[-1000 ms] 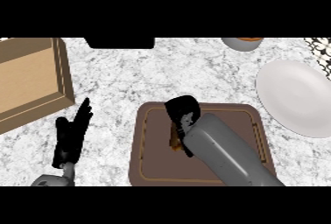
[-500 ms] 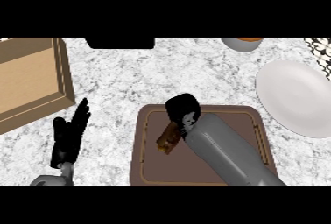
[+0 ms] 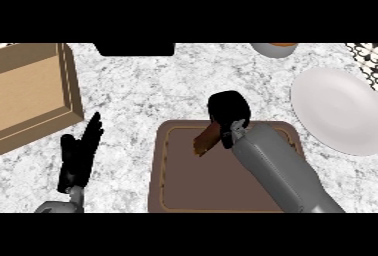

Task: Pick the sweet potato from the tray and place it in the plate

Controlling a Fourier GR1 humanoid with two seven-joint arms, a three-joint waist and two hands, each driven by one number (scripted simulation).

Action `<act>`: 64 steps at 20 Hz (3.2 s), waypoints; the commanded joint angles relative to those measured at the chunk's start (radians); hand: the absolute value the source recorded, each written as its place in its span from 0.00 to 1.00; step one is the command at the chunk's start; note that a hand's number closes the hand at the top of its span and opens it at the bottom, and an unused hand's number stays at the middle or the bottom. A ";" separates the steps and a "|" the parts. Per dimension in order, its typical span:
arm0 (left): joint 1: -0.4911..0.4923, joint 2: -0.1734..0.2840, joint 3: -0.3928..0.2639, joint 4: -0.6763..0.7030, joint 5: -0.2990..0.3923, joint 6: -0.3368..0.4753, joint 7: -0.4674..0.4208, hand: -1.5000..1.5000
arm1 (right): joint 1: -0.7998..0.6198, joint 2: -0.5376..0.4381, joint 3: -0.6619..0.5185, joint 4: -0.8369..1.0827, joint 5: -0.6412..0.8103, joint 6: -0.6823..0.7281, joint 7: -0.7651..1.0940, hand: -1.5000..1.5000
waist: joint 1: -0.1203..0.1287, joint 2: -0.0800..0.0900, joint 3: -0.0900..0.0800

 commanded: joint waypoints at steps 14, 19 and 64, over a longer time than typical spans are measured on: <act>0.022 0.032 0.033 -0.037 0.020 -0.035 0.024 0.50 | 0.136 -0.218 -0.400 -0.233 0.100 -0.688 0.012 1.00 | -0.006 -0.006 -0.002; 0.006 -0.028 -0.004 0.015 -0.036 0.004 -0.015 0.50 | 0.136 -0.279 -0.525 -0.239 0.068 -0.665 0.035 1.00 | 0.002 0.000 -0.002; -0.008 -0.048 0.062 0.010 -0.053 -0.046 -0.003 0.50 | 0.039 -0.517 -1.164 0.635 -0.574 -0.340 -0.891 0.00 | 0.000 0.001 0.000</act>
